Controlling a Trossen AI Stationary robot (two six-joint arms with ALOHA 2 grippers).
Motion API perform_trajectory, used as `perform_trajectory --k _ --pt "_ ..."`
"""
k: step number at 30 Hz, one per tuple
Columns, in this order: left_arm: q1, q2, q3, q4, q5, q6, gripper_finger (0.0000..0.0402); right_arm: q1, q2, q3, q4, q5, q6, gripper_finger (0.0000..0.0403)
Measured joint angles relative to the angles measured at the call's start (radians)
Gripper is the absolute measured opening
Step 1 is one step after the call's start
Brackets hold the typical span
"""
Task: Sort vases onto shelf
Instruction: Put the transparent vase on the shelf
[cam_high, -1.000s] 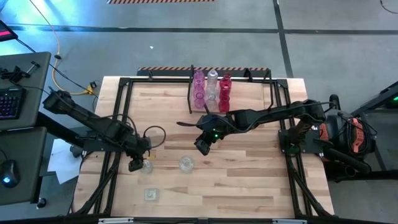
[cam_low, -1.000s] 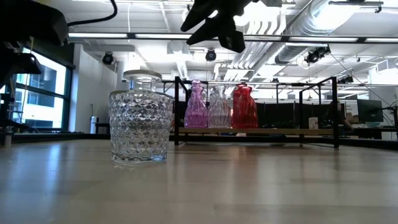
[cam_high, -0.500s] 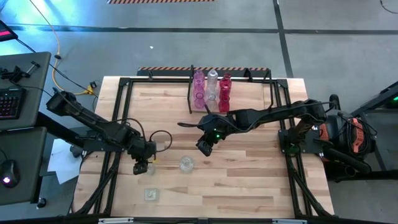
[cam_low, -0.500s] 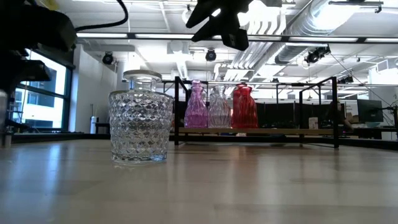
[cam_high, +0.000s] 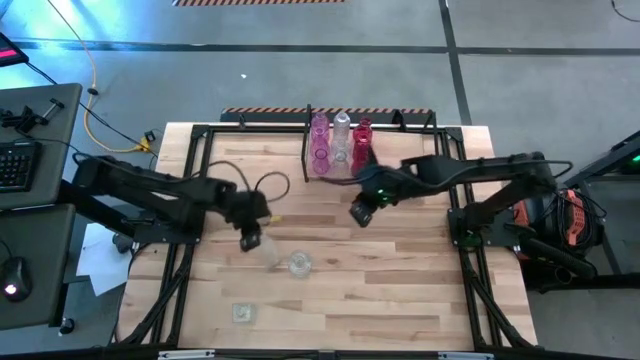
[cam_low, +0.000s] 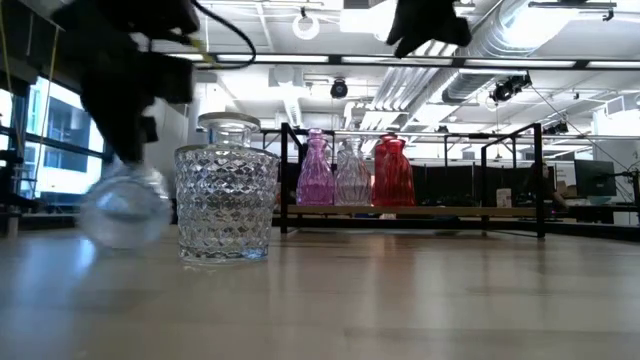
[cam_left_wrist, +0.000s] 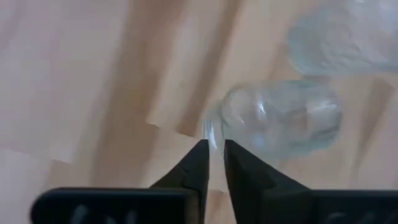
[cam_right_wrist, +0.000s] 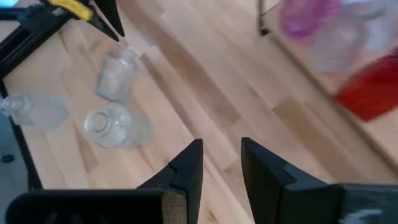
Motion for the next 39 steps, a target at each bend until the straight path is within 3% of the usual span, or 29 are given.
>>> perform_trajectory --k 5,9,16,21,25,29,34,39 --pt "0.124 0.075 0.011 0.039 0.026 0.058 0.0004 -0.006 -0.067 0.000 -0.063 0.054 0.019 0.0090" --pt "0.151 0.119 0.042 0.046 0.112 0.073 0.0006 -0.005 -0.088 0.000 -0.088 0.064 0.035 0.0090" --pt "0.151 0.122 0.046 0.055 0.131 0.056 0.0008 -0.019 -0.055 -0.050 -0.040 -0.047 -0.010 0.0090" --pt "0.175 0.122 0.046 0.099 0.135 0.007 0.0012 -0.030 -0.053 -0.302 0.315 -0.065 0.067 0.0090" --pt "0.191 0.122 0.046 0.121 0.131 -0.028 0.0030 0.001 -0.059 -0.526 0.744 -0.064 0.255 0.0090" --pt "0.196 0.122 0.046 0.149 0.103 -0.015 0.0066 0.050 -0.053 -0.723 1.080 0.019 0.467 0.0090" --pt "0.196 0.122 0.047 0.179 0.084 0.027 0.0124 0.126 -0.053 -0.856 1.157 0.080 0.659 0.0108" --pt "0.196 0.122 0.047 0.177 0.086 0.062 0.0167 0.136 -0.053 -0.888 1.154 0.104 0.700 0.0154"
